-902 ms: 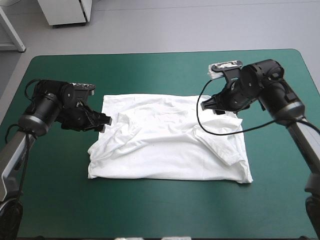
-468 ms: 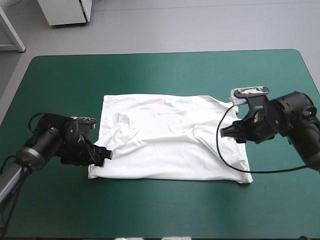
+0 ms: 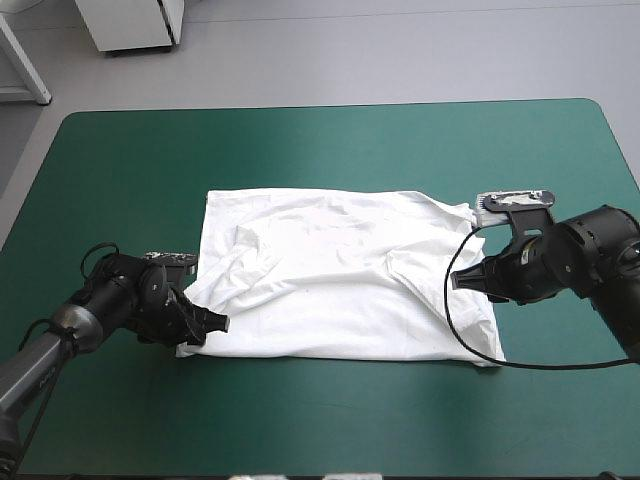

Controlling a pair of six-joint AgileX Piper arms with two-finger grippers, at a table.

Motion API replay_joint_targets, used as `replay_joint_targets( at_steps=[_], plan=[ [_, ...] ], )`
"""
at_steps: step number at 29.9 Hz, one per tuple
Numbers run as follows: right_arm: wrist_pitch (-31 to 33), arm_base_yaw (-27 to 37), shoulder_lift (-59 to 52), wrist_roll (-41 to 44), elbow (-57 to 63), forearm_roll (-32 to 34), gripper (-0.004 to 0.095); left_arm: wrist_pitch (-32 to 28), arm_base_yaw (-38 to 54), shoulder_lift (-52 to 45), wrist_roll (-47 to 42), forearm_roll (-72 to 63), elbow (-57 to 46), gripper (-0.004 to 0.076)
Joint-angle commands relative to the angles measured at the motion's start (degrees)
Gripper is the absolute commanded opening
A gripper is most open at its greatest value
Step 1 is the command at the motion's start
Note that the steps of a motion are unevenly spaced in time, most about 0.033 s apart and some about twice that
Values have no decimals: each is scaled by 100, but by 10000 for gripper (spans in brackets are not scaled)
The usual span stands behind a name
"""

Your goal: Fold the cloth

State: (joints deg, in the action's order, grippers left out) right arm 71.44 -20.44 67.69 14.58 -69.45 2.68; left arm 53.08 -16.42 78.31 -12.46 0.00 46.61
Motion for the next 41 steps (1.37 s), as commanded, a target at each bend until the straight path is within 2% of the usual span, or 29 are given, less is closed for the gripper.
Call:
replay_joint_targets(
  at_steps=[1, 8, 9, 11, 12, 13, 16, 20, 23, 27, 31, 35, 41],
  plan=[
    [4, 2, -143, 26, -140, 129, 364, -296, -40, 8, -55, 0, -71, 372],
    [4, 2, -143, 26, -140, 143, 364, -531, -40, 383, -55, -82, -334, 353],
    [4, 2, -143, 26, -140, 143, 364, -542, -40, 441, -55, -104, -334, 319],
    [4, 2, -143, 37, -140, 143, 364, -540, -40, 517, -44, -161, -334, 188],
    [13, 2, -143, 65, -140, 130, 364, -558, -40, 532, -44, -186, -334, 68],
    [13, 2, -143, 65, -136, 71, 364, -607, -40, 544, -44, -198, -334, -13],
    [13, 2, -143, -23, -13, -96, 371, -593, -40, 544, -44, -207, -334, -10],
    [13, 2, -143, -47, 396, -316, 431, -593, -40, 544, -44, -207, -334, -9],
    [-97, 2, -133, 65, 951, -152, 434, -593, -40, 544, -37, -207, -334, -9],
    [-676, 2, -143, 469, 1572, 254, 434, -593, -40, 544, 28, -224, -334, -9],
    [-1214, 2, -94, 357, 1964, 79, 434, -591, -40, 544, 28, -224, -334, -9],
    [-1451, 37, 46, 554, 2245, 52, 434, -591, -40, 544, 28, -224, -334, -9],
    [-1808, 433, 257, 461, 2463, 37, 434, -553, -40, 544, 28, -224, -334, -9]
  ],
)
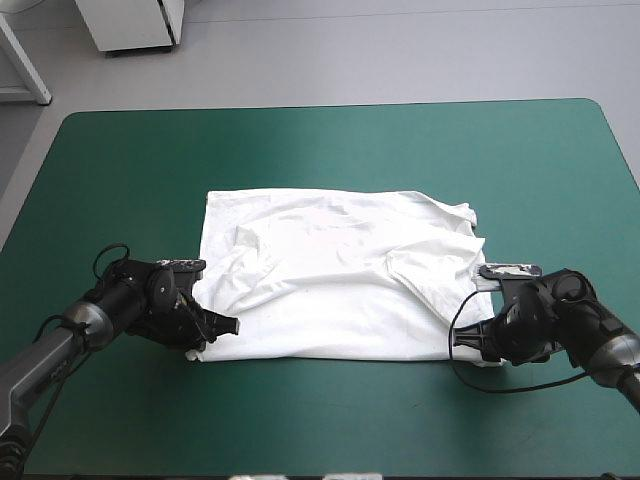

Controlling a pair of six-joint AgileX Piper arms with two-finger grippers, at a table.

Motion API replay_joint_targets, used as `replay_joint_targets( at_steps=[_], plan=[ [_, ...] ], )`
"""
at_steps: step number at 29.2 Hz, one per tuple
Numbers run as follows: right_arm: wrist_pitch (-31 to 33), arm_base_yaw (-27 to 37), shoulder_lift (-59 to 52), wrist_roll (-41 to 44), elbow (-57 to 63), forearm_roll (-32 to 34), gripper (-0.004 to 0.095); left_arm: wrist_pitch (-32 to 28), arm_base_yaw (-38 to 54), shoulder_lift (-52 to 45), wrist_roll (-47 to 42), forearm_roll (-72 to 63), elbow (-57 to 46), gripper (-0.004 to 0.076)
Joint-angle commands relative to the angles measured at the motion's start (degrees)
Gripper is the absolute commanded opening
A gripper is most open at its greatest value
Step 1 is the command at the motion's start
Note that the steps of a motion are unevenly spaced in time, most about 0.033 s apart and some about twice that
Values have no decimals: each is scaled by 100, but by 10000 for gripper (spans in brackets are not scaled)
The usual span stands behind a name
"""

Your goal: Fold the cloth

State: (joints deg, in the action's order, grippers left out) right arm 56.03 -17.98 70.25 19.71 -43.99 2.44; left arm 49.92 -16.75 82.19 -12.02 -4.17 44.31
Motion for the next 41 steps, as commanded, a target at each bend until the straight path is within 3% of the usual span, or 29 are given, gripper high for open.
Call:
replay_joint_targets(
  at_steps=[1, 6, 16, 18, 21, 22, 26, 31, 35, 41],
  plan=[
    [-317, 261, 55, -52, -69, 58, 433, -236, -7, 156, -15, 193, -105, -9],
    [-464, 679, 416, -657, -56, -405, 433, -236, -7, 156, -15, 193, -105, -9],
    [-528, 677, 1084, -919, 83, -945, 411, -236, -7, 156, -15, 193, -105, -9],
    [-528, 677, 1113, -919, 234, -1059, 318, -236, -7, 156, -15, 193, -105, -9],
    [-463, 677, 1102, -919, 409, -1120, 21, -236, -7, 156, -15, 193, -105, -9],
    [-424, 677, 1090, -919, 410, -1120, -11, -236, -7, 156, -15, 193, -105, -9],
    [-341, 677, 973, -944, 297, -1110, -17, -215, -7, 133, -15, 203, -68, -9],
    [-43, 677, 599, -933, -328, -1055, -17, 220, -7, 133, 117, 216, 442, -9],
    [406, 677, 368, -920, -1137, -625, -17, 764, -7, 133, 440, 216, 1357, -9],
    [676, 677, 368, -920, -2031, -618, -17, 1125, -7, 133, 575, 216, 2515, -9]
  ],
)
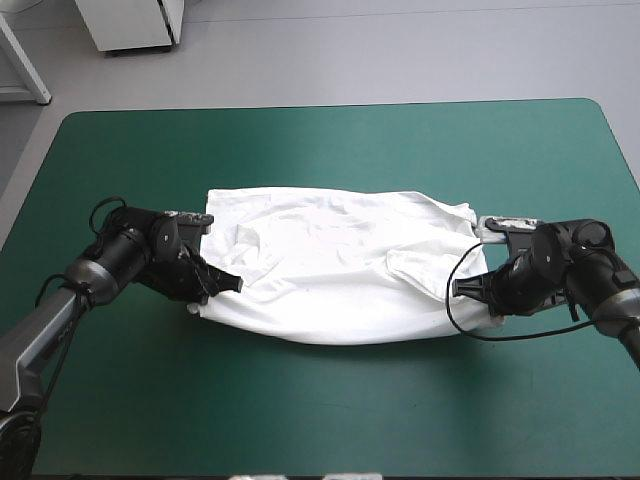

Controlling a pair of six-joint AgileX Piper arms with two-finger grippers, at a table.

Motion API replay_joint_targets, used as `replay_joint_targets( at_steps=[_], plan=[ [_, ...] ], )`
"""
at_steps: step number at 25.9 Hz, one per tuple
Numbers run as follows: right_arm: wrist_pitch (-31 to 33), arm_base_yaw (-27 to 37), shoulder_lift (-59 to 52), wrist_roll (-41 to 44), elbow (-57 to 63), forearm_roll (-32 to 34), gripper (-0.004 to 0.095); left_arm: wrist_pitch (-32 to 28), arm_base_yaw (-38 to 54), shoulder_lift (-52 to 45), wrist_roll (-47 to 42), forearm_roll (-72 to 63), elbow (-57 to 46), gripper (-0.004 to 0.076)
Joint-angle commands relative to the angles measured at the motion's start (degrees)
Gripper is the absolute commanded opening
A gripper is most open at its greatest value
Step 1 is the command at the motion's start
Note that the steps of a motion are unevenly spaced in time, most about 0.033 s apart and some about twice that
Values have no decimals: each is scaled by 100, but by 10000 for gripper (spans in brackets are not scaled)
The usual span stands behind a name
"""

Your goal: Fold the cloth

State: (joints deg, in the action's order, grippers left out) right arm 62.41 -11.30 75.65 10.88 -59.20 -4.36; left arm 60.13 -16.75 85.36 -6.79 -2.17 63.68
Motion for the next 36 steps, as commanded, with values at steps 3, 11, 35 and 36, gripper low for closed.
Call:
replay_joint_targets(
  at_steps=[3, 11, 35, 36],
  plan=[
    [-296, 10, -172, -59, -1238, 193, -17, -35, -7, -183, 61, 168, 1422, -9],
    [-906, 10, 904, 122, -2552, 967, -17, -876, 5, 502, 36, 702, 2480, -9],
    [-989, 419, 3743, -57, -4568, 860, -17, -838, 404, 3502, -271, 732, 4956, -9],
    [-989, 419, 3778, -113, -4578, 817, -17, -855, 404, 3563, -283, 728, 4956, -9]
  ],
)
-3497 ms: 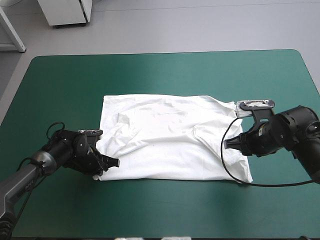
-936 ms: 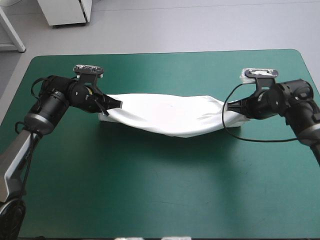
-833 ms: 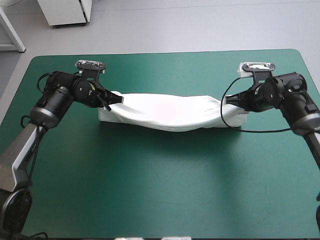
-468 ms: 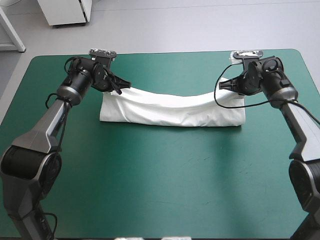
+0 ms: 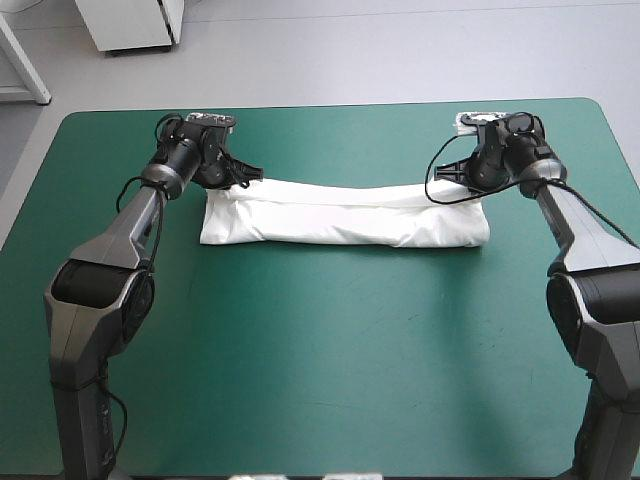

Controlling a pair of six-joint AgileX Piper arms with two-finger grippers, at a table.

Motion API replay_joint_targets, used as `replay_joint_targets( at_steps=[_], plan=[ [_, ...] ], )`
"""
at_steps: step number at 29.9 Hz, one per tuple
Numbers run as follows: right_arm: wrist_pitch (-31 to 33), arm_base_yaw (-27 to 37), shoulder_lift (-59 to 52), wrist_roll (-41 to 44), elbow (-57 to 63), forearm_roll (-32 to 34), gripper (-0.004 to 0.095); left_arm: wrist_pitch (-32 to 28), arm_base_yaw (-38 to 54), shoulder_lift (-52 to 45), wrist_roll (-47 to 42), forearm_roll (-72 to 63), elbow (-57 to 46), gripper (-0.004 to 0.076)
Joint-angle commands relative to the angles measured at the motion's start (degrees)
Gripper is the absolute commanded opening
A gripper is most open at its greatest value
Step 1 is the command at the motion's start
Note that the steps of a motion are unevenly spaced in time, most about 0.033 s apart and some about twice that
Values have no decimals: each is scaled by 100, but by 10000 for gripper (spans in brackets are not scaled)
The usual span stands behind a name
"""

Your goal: Fold the cloth

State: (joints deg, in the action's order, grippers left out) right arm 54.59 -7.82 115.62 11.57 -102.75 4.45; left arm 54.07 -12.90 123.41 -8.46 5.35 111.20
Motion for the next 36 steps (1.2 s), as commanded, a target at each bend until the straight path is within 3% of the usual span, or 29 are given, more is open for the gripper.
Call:
replay_joint_targets(
  at_steps=[1, 5, 9, 16, 20, 26, 28, 31, 36],
  plan=[
    [-207, 73, -184, -211, -222, -90, -17, -269, 19, -213, -116, -24, 205, -9],
    [-184, 73, -134, -211, -222, -142, -5, -458, 19, -214, -116, 56, 205, -8],
    [141, 73, -146, -257, -332, -142, 121, -464, 19, -280, -75, 57, 253, 46],
    [620, 73, -156, -500, -744, -632, 483, 95, 19, -361, 228, -211, 585, 455],
    [811, 73, -256, -519, -1066, -605, 493, 501, 19, -455, 228, -64, 866, 575],
    [1144, 73, -573, -519, -1259, -445, 486, 598, 19, -807, 218, -17, 1050, 502],
    [1274, 73, -678, -519, -1259, -375, 486, 627, 8, -936, 228, -96, 1050, 376],
    [1492, 73, -819, -519, -1259, -320, 486, 691, 8, -1110, 645, -765, 1050, 7],
    [1565, 73, -1121, -434, -1259, -320, 486, 916, -229, -1242, 1267, -2140, 1050, -9]
  ],
)
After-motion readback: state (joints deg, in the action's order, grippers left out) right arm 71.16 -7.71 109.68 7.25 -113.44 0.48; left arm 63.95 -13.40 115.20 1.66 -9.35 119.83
